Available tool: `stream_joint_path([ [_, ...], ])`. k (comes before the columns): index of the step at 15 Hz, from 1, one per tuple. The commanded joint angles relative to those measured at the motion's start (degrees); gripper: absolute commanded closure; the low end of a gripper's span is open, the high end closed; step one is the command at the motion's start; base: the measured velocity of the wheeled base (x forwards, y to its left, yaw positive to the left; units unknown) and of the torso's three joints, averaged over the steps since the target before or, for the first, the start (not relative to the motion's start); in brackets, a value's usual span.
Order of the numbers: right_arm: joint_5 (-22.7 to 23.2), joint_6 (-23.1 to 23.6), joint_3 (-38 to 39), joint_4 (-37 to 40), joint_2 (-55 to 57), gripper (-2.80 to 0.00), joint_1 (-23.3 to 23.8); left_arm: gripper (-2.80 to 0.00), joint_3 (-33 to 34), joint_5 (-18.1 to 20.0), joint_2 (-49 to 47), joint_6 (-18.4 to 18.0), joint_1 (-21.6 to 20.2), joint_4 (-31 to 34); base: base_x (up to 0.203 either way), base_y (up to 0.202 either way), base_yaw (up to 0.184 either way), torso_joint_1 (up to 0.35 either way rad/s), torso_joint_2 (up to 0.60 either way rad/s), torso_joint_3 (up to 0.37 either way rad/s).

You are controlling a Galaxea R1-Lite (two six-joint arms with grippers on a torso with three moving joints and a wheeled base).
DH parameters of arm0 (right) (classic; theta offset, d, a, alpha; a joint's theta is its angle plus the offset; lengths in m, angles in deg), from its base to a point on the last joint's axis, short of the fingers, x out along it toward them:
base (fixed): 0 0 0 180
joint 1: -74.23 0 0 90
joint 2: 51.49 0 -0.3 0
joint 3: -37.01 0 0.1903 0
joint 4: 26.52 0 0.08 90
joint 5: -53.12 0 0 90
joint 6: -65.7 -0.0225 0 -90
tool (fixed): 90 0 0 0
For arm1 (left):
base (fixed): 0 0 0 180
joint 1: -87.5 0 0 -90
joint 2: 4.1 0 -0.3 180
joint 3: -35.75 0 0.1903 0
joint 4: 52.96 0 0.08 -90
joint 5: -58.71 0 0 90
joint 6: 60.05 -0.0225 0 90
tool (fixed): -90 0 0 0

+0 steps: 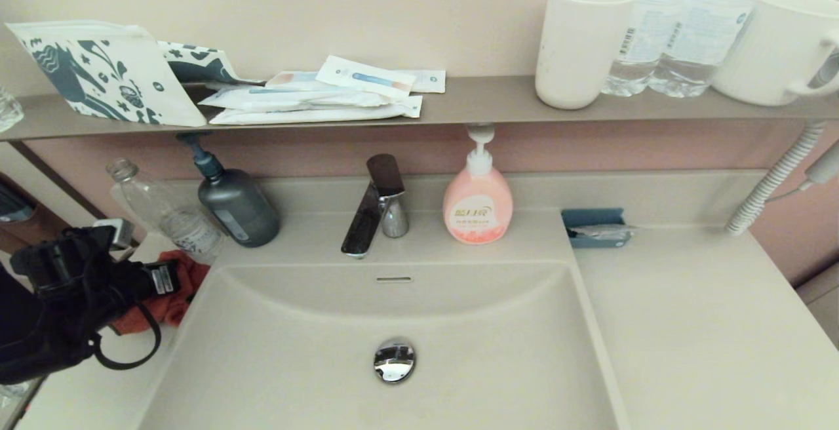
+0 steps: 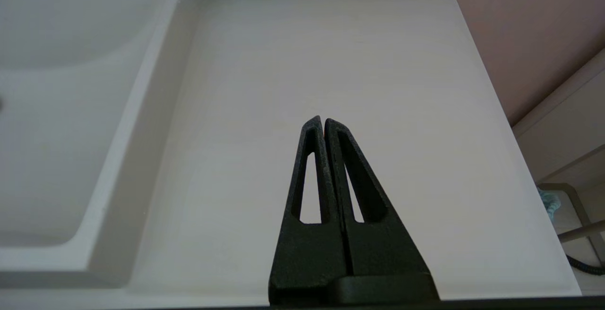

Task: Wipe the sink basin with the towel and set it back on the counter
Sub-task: Wipe the sink

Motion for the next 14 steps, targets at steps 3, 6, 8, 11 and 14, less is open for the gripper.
stream_joint_path([
  [3, 0.02, 0.03, 0.00, 0.02, 0.05, 0.00, -0.02, 0.00, -2.10, 0.94, -1.89, -0.17, -1.36, -0.39, 0.000, 0.000, 0.000, 0.000, 0.00, 0.000],
  [6, 0.02, 0.03, 0.00, 0.02, 0.05, 0.00, -0.02, 0.00, -2.56, 2.70, -2.38, -1.57, -2.35, -0.39, 0.000, 0.000, 0.000, 0.000, 0.00, 0.000],
  [8, 0.02, 0.03, 0.00, 0.02, 0.05, 0.00, -0.02, 0.00, -0.97, 2.77, -2.30, -1.57, -2.35, -0.39, 0.000, 0.000, 0.000, 0.000, 0.00, 0.000],
  [11, 0.02, 0.03, 0.00, -0.02, 0.05, 0.00, -0.02, 0.00, 2.99, 2.81, -2.09, -1.57, -2.63, -0.44, 0.000, 0.000, 0.000, 0.000, 0.00, 0.000],
  [14, 0.02, 0.03, 0.00, 0.00, 0.05, 0.00, -0.02, 0.00, 5.23, 2.78, -2.19, -2.54, -4.53, -0.48, 0.000, 0.000, 0.000, 0.000, 0.00, 0.000],
])
